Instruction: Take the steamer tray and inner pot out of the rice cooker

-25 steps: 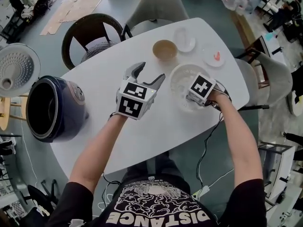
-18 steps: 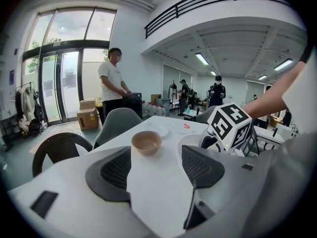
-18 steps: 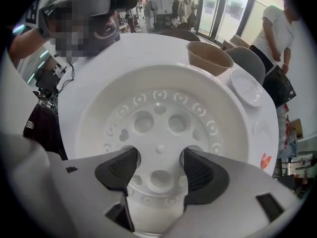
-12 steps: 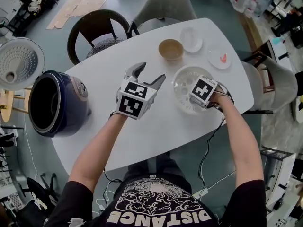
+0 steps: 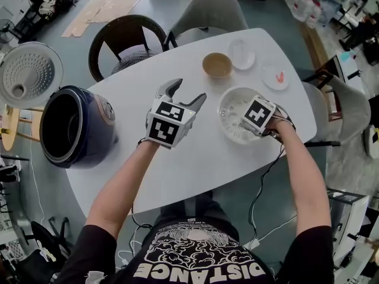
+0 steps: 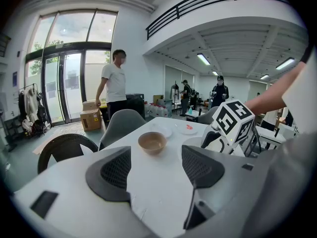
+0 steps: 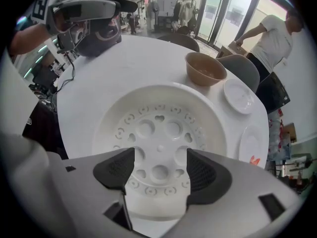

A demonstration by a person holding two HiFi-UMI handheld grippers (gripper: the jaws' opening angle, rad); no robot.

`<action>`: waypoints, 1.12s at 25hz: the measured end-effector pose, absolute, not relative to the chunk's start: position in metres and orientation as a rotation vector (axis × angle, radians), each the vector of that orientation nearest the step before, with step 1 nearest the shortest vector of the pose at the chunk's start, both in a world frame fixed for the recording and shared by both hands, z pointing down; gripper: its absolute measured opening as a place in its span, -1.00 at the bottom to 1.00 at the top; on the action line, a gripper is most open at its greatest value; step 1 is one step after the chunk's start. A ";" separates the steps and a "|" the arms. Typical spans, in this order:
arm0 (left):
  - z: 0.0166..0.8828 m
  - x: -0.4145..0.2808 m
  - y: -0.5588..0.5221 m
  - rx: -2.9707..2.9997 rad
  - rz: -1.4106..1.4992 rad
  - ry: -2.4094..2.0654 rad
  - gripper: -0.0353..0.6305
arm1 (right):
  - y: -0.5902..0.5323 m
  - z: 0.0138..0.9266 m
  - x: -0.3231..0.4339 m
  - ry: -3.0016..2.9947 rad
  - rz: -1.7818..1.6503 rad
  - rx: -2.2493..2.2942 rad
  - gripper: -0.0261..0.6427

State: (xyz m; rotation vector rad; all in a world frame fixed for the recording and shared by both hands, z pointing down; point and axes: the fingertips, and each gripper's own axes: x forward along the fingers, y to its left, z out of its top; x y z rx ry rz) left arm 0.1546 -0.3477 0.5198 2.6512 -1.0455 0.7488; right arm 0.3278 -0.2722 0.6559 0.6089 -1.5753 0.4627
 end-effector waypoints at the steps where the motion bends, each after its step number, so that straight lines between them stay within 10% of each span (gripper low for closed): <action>1: 0.518 0.151 -0.348 2.650 0.746 -1.052 0.05 | -0.272 0.652 0.318 -1.620 0.472 0.600 0.11; 28: 0.331 -0.140 -0.314 2.483 0.477 -1.751 0.05 | -0.323 0.388 0.029 -2.180 0.000 0.567 0.03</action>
